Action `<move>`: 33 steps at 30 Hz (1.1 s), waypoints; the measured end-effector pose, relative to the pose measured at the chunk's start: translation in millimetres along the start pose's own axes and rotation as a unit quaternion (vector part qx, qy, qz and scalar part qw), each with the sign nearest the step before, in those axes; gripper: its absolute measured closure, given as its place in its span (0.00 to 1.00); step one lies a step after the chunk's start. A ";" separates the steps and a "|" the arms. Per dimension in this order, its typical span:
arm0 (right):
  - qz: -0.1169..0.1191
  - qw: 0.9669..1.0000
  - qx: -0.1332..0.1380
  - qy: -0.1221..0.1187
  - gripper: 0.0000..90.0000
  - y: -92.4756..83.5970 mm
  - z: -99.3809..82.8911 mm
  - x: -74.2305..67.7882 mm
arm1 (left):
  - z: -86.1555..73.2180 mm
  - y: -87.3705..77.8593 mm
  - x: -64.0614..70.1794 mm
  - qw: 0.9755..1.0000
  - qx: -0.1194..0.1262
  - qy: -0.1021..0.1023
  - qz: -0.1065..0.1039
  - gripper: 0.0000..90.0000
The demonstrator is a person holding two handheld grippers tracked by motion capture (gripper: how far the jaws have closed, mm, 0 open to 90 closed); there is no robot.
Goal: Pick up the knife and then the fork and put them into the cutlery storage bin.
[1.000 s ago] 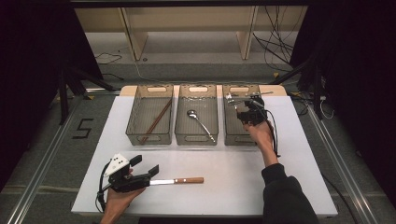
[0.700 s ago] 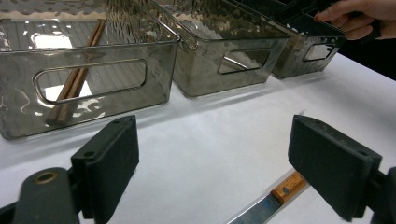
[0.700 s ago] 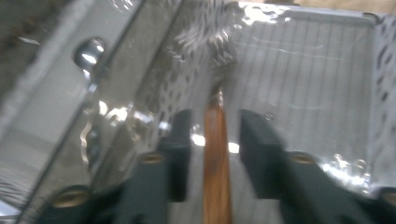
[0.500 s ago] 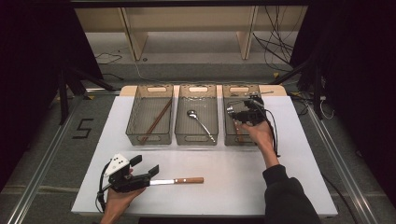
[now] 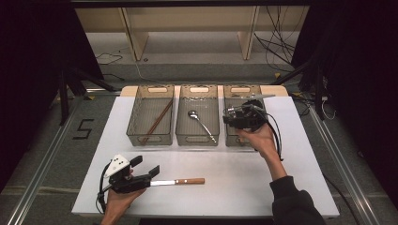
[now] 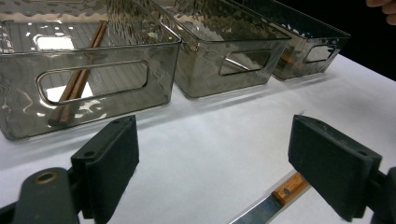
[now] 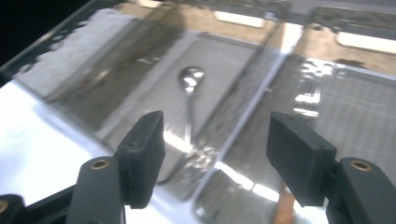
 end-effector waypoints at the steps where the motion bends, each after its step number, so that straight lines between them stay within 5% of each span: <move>1: 0.005 1.000 0.001 -0.005 0.41 -2.3 -0.6 -5.0 | 0.0 -0.2 0.1 1.000 0.000 0.000 0.000 0.18; 16: 0.086 0.992 -0.028 -0.084 0.33 -4.1 -26.5 -71.5 | 0.4 -0.6 -0.2 1.000 0.003 -0.002 0.001 0.18; 33: 0.132 0.982 -0.045 -0.126 0.33 2.7 -56.1 -111.7 | 0.4 -0.5 0.4 1.000 0.002 -0.001 -0.001 0.18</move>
Point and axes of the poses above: each handheld gripper's, and its own axes: y roughly forward along the jaws, z roughly out of its top, x roughly to its right, the point moved 8 cm from there along y, roughly forward along the jaws, and after that the axes turned 1 degree about -x, right-handed, at the moved point
